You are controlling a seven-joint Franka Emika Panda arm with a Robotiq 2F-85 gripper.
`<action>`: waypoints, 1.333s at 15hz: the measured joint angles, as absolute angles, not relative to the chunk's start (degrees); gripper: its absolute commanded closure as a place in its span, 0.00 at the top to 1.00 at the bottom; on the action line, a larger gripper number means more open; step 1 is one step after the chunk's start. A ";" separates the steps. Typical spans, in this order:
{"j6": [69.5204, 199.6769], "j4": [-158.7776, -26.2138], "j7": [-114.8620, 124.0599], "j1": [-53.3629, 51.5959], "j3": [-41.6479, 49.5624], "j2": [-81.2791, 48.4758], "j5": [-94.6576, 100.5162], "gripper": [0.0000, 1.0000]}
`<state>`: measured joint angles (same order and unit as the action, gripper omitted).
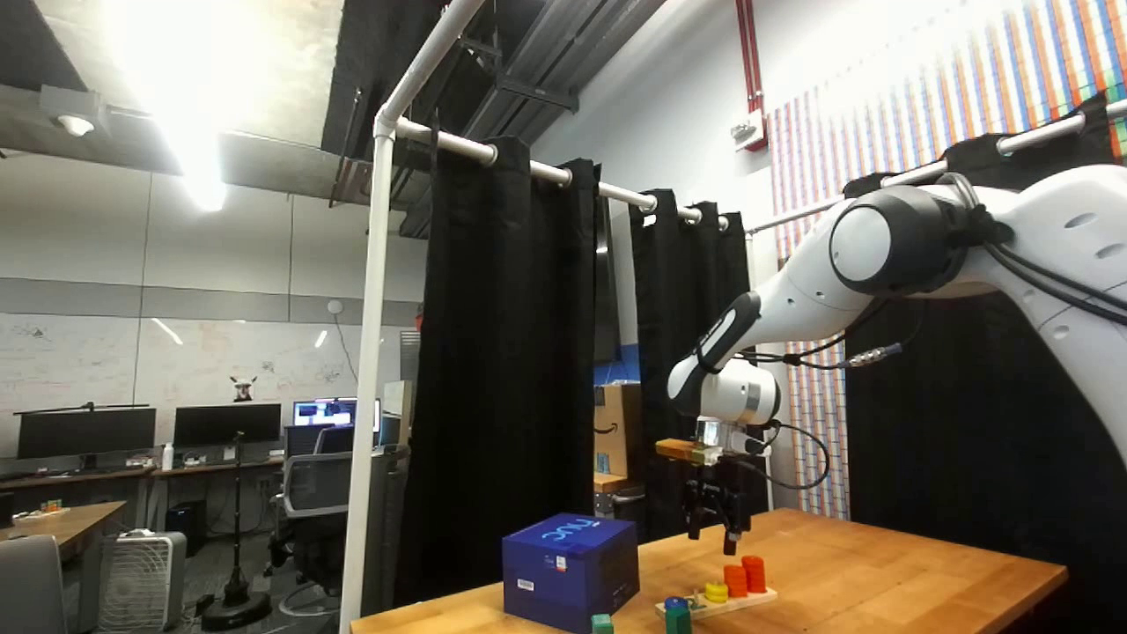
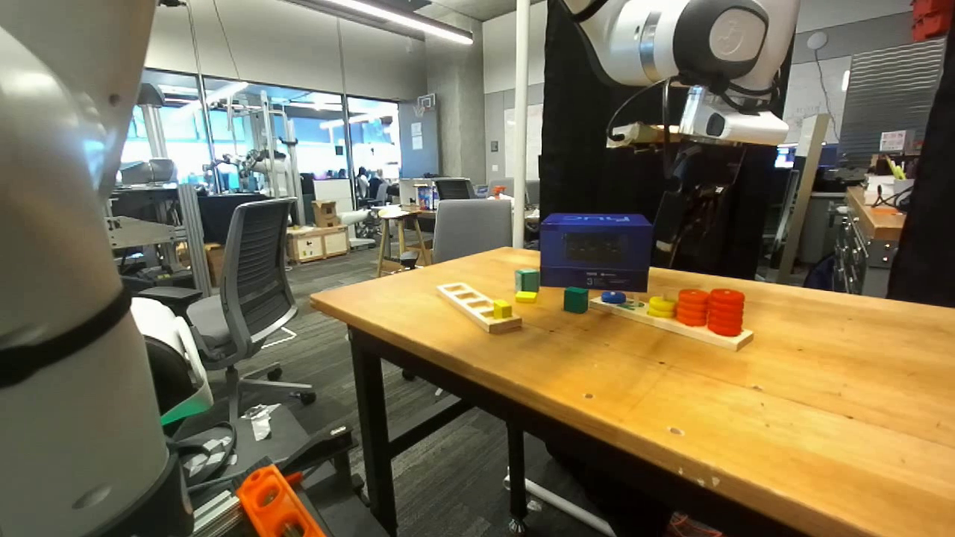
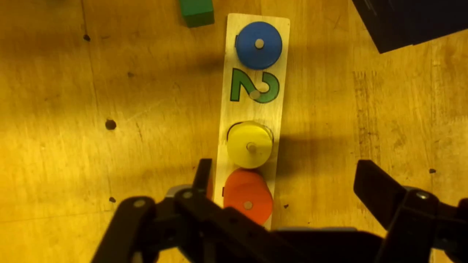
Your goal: Pick up the orange object and put it on the table
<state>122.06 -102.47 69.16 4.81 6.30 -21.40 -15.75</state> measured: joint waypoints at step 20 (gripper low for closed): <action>120.00 -102.47 70.83 4.80 8.08 -24.60 -11.12 1.00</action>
